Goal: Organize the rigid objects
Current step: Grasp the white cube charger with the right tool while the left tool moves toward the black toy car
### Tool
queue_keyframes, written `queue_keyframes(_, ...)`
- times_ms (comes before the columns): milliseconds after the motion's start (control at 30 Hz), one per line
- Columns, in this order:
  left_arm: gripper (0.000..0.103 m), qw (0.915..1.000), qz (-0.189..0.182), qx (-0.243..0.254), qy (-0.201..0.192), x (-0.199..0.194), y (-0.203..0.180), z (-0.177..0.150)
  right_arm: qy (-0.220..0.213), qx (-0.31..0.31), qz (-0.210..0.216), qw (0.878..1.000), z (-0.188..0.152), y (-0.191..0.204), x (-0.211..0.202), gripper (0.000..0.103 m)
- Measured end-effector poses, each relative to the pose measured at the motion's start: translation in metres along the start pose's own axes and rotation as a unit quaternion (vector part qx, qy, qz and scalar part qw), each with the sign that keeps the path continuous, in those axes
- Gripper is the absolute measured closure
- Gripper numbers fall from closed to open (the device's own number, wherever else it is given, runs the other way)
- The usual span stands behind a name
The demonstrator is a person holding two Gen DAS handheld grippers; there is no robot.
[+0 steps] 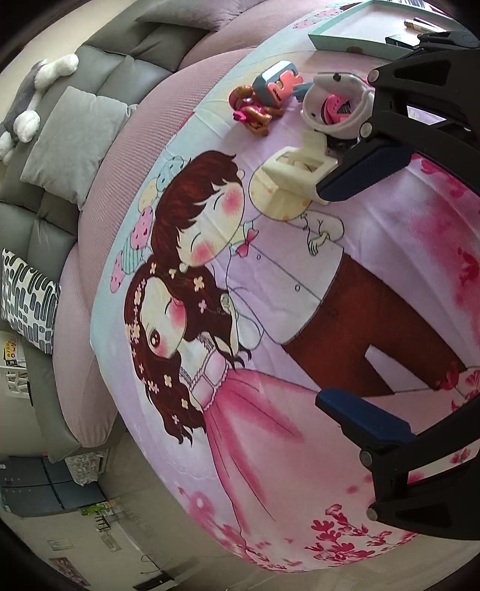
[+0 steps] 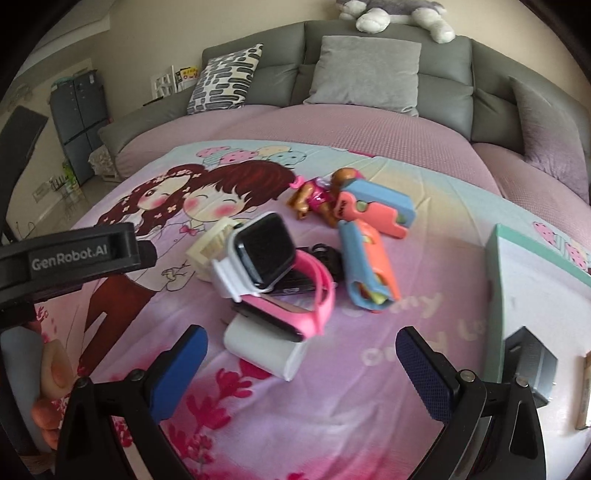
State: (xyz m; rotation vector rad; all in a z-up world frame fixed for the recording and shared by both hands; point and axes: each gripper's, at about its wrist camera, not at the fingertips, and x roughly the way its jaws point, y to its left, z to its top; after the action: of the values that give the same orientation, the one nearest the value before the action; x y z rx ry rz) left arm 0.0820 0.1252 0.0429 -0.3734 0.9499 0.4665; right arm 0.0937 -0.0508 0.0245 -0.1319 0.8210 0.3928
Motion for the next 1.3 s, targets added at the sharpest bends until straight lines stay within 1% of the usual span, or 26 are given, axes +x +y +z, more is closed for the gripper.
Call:
queue_keyframes(100, 0.002, 1.0, -0.002, 0.0, 0.004, 0.003, 0.003, 0.0, 0.008, 0.001, -0.002, 1.0, -0.001, 0.005, 0.007, 0.002)
queue_keyframes(233, 0.002, 0.9998, -0.017, -0.001, 0.014, 0.007, 0.006, 0.0, 0.012, 0.014, 0.0, 1.0, -0.001, 0.006, 0.013, 0.006)
queue_keyframes(300, 0.002, 0.9995, -0.025, 0.004, 0.019, 0.009, 0.005, -0.001, 0.015, 0.028, 0.007, 0.999, -0.001, 0.005, 0.017, 0.011)
queue_keyframes(333, 0.002, 0.9994, -0.029, 0.005, 0.02, 0.009, 0.005, -0.001, 0.018, 0.033, 0.011, 0.999, -0.001, 0.004, 0.019, 0.012)
queue_keyframes(433, 0.002, 0.9991, -0.037, 0.004, 0.02, 0.008, 0.005, 0.0, 0.019, 0.037, 0.007, 0.999, -0.001, 0.004, 0.022, 0.017)
queue_keyframes(533, 0.002, 0.999, -0.04, 0.004, 0.021, 0.008, 0.005, -0.001, 0.014, 0.038, 0.017, 0.999, -0.001, 0.004, 0.021, 0.025)
queue_keyframes(567, 0.002, 0.9989, -0.042, 0.004, 0.022, 0.008, 0.004, -0.001, 0.013, 0.038, 0.019, 0.999, -0.001, 0.005, 0.02, 0.03)
queue_keyframes(600, 0.002, 0.9988, -0.044, 0.006, 0.023, 0.007, 0.003, -0.002, 0.011, 0.038, 0.022, 0.999, -0.001, 0.005, 0.019, 0.037)
queue_keyframes(800, 0.002, 0.9982, -0.058, 0.009, 0.016, 0.002, -0.004, -0.002, 0.014, 0.058, 0.039, 0.997, -0.002, -0.003, 0.016, 0.037)
queue_keyframes(933, 0.002, 0.9968, -0.077, 0.014, 0.018, -0.001, -0.013, -0.002, 0.02, 0.052, 0.037, 0.998, -0.004, -0.005, 0.013, 0.037)
queue_keyframes(1067, 0.002, 0.996, -0.085, 0.02, 0.018, -0.005, -0.02, -0.003, 0.025, 0.039, 0.012, 0.999, -0.006, -0.009, 0.006, 0.037)
queue_keyframes(1133, 0.002, 0.9955, -0.091, 0.022, 0.017, -0.007, -0.024, -0.004, 0.024, 0.025, -0.008, 0.999, -0.007, -0.009, 0.002, 0.037)
queue_keyframes(1167, 0.002, 0.9949, -0.097, 0.023, 0.018, -0.008, -0.026, -0.004, 0.02, 0.015, -0.018, 1.0, -0.007, -0.009, -0.001, 0.043)
queue_keyframes(1300, 0.002, 0.9932, -0.112, 0.022, 0.023, -0.01, -0.032, -0.005, 0.02, 0.001, -0.032, 0.999, -0.007, -0.013, -0.007, 0.043)
